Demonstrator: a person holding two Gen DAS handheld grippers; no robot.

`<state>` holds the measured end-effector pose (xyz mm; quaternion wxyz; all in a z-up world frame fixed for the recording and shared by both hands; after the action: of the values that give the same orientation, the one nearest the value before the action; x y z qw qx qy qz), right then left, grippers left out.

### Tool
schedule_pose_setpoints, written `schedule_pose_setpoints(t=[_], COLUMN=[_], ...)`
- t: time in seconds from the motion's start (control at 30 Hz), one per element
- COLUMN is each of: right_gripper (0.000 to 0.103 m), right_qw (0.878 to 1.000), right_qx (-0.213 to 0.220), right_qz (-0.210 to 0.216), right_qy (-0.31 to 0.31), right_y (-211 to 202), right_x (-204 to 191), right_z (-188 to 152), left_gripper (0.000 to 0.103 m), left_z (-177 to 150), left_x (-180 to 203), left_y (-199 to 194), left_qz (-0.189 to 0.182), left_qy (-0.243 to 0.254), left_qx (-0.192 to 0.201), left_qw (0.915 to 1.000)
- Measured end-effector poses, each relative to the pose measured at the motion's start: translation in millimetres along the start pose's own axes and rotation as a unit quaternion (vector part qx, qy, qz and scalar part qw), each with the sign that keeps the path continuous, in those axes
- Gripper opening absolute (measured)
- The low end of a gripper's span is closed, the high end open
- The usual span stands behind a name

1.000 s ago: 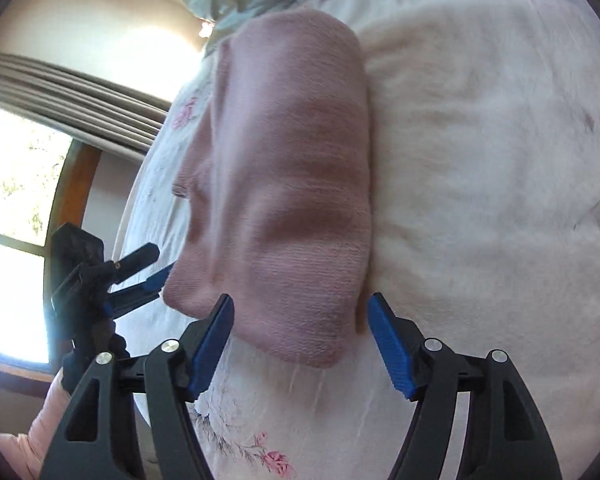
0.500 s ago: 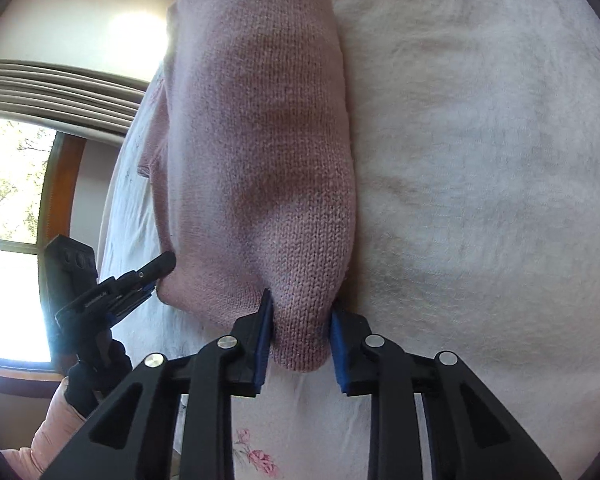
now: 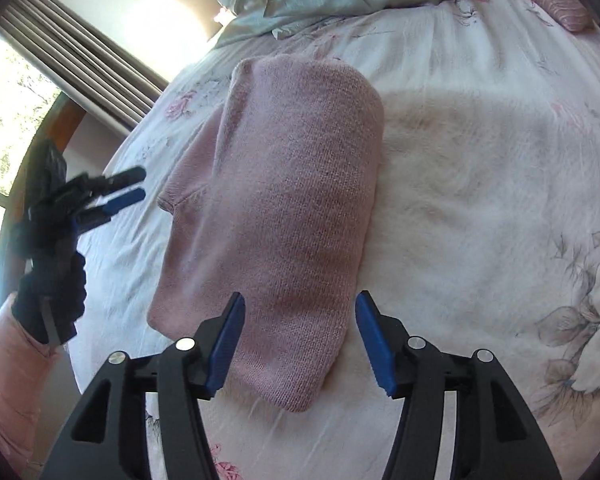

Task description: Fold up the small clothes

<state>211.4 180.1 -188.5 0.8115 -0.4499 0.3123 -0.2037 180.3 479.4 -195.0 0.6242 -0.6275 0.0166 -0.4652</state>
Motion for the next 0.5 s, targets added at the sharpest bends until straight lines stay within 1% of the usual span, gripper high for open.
schedule_pose_setpoints(t=[0.07,0.17,0.2,0.23,0.27,0.3,0.33,0.37,0.43,0.47,0.5], right_gripper=[0.058,0.058,0.058,0.058,0.058,0.058,0.058,0.058,0.058,0.058,0.058], right_qw=[1.000,1.000,1.000,1.000,1.000,1.000,1.000,1.000,1.000,1.000,1.000], right_qx=[0.002,0.002,0.002,0.001,0.001,0.001,0.000,-0.001,0.002,0.004,0.004], right_qz=[0.006,0.006,0.008,0.009,0.008,0.006,0.005,0.005,0.009,0.011,0.013], right_qy=[0.002,0.004,0.006,0.007,0.007,0.007,0.007,0.008,0.012,0.014,0.016], right_y=[3.4,3.2,4.4,3.6,3.7,3.4,3.9,4.9,6.3,9.6,11.5], right_x=[-5.0,-9.0,-9.7,-8.6,-7.6,-6.1,-4.7,-3.9,-2.6,-2.2,-1.6], right_z=[2.8,4.5,5.4,3.8,2.9,0.9,-0.2,-0.3,-1.7,-0.8,-1.5], left_gripper=[0.068,0.068,0.067,0.055,0.027,0.019,0.012,0.010,0.009,0.009,0.010], left_z=[16.8,28.9,30.2,28.2,26.8,26.0,25.2,25.0,25.2,23.4,21.7], left_x=[12.4,20.9,22.1,23.9,25.3,25.2,25.1,24.0,16.8,10.9,5.5], left_y=[21.6,47.6,54.3,60.4,65.7,67.1,63.6,55.5,26.7,17.1,16.1], left_qz=[0.010,0.038,0.041,0.040,0.039,0.043,0.036,0.030,0.021,0.019,0.023], left_qy=[0.008,0.020,0.023,0.026,0.029,0.033,0.033,0.029,0.014,0.008,0.004], left_qx=[-0.011,-0.027,-0.032,-0.037,-0.045,-0.046,-0.040,-0.023,0.042,0.062,0.063], left_qw=[0.9999,0.9987,0.9984,0.9982,0.9978,0.9975,0.9980,0.9989,0.9988,0.9979,0.9978])
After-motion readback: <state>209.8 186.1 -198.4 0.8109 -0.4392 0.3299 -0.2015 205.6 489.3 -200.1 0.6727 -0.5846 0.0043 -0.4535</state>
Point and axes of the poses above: each gripper's, at about its wrist camera, not at the fingertips, and y roughly the way its jaws point, x to its right, z to its top, the point moved 4 cm from there along y, roughly the way its jaws point, and after that the axes turned 13 degrees about -y, right-handed, at the moved point
